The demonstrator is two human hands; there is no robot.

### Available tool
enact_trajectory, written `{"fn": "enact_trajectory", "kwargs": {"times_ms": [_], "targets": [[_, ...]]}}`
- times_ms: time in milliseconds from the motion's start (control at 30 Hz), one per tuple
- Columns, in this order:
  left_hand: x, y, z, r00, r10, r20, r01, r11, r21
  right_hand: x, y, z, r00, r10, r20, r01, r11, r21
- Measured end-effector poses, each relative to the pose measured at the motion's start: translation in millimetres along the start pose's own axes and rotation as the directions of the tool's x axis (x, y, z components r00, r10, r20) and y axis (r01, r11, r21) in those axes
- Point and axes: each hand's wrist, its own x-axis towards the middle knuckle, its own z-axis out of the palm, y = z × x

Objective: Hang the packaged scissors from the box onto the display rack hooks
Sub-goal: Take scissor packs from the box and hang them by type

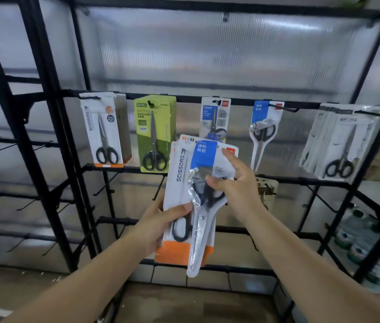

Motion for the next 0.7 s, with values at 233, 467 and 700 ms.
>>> {"fn": "enact_trajectory", "kwargs": {"times_ms": [233,467,700], "targets": [[22,9,-21,0.998,0.020,-0.061,-0.022,0.999,-0.032,24,-7,-15,0.982,-0.008,-0.187,-0.015,0.992,-0.121],[50,27,-12,0.999,0.045,0.026,-0.045,0.999,-0.006,36,-29,-69,0.928,-0.138,-0.347,0.018,0.945,-0.327],[71,25,27,0.996,0.013,0.088,-0.012,1.000,-0.015,55,-61,-107,0.888,-0.251,-0.385,0.093,0.918,-0.384]]}}
